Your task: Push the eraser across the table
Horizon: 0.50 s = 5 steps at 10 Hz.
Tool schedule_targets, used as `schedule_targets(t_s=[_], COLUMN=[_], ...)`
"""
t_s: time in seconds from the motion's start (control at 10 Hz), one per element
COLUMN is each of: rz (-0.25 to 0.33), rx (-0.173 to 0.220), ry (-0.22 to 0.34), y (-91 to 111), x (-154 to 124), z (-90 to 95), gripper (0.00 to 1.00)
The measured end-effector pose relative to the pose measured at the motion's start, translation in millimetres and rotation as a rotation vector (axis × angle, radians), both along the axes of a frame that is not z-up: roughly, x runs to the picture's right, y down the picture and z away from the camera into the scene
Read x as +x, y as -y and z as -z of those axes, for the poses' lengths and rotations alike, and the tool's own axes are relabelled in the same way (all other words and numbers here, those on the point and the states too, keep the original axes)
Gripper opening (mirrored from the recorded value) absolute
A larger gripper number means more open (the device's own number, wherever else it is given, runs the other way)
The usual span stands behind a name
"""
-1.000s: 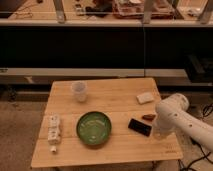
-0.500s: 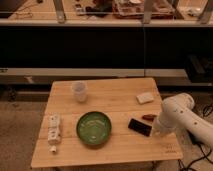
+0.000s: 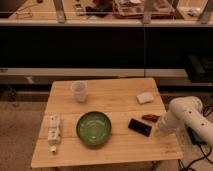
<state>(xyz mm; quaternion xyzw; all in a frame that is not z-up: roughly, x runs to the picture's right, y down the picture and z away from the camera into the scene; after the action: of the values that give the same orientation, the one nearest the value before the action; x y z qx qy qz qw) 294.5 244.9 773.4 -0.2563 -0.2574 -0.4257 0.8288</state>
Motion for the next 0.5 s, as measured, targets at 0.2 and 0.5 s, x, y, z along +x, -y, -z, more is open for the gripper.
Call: schedule_targets(t_s=[0.2,0.5], rz=[-0.007,-0.013], rx=[0.008,0.023], ry=[0.007,0.015], y=[0.3,-0.9], x=[6.6,13.1], z=[-3.6,-10.9], gripper=[0.0,0.0])
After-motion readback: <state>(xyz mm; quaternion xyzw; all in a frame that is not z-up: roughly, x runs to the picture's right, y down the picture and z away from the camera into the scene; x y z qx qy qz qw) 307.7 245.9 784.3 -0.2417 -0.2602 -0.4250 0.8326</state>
